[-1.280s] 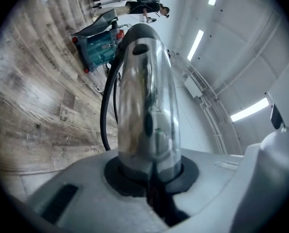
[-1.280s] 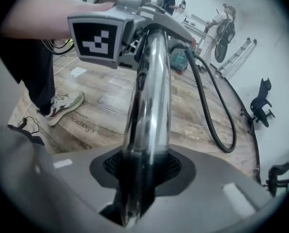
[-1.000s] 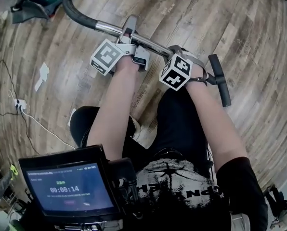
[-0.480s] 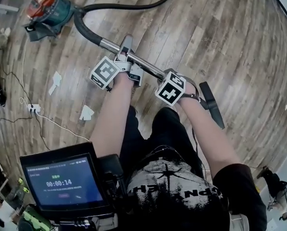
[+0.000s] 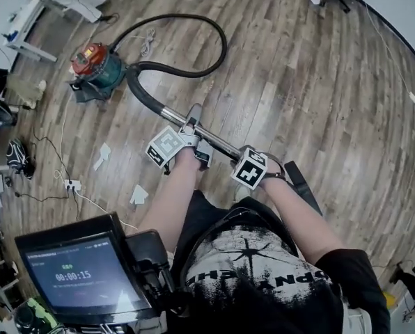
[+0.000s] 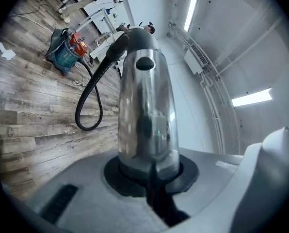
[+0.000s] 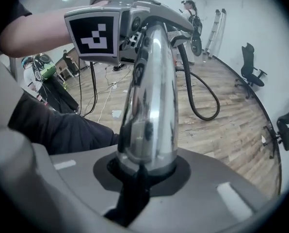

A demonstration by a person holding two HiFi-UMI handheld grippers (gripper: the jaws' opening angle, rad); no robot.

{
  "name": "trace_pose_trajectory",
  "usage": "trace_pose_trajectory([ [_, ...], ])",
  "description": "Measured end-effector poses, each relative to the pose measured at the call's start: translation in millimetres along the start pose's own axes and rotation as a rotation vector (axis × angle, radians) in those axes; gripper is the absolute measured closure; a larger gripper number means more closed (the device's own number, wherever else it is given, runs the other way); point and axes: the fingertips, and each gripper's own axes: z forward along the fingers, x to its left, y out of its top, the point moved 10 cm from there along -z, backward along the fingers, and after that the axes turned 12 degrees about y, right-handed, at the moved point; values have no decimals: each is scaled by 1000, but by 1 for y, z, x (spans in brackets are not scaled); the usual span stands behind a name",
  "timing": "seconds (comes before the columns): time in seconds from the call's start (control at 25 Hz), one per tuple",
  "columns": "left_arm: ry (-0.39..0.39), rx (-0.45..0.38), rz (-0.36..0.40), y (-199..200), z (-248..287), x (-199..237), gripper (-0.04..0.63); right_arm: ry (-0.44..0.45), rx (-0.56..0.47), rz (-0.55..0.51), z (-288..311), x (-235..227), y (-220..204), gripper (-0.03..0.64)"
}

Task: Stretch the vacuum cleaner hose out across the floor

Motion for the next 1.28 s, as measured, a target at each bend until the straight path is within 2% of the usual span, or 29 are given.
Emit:
trace_pose_trajectory([
  [0.16,4,15,52,-21,-10,-36,552,-3,-36,2,-27,14,-19,545],
  [0.4,-15,17,99,-16,-19,-52,552,-12,-70,4,-34,20,-16,548],
  [0.92,-51,53,69,46,-4,-25,552,-42,-39,46,-12,6,44,554],
  [1.28,-36,43,72,52,17,-21,552,-26,-44,34,-9,-18,48,555],
])
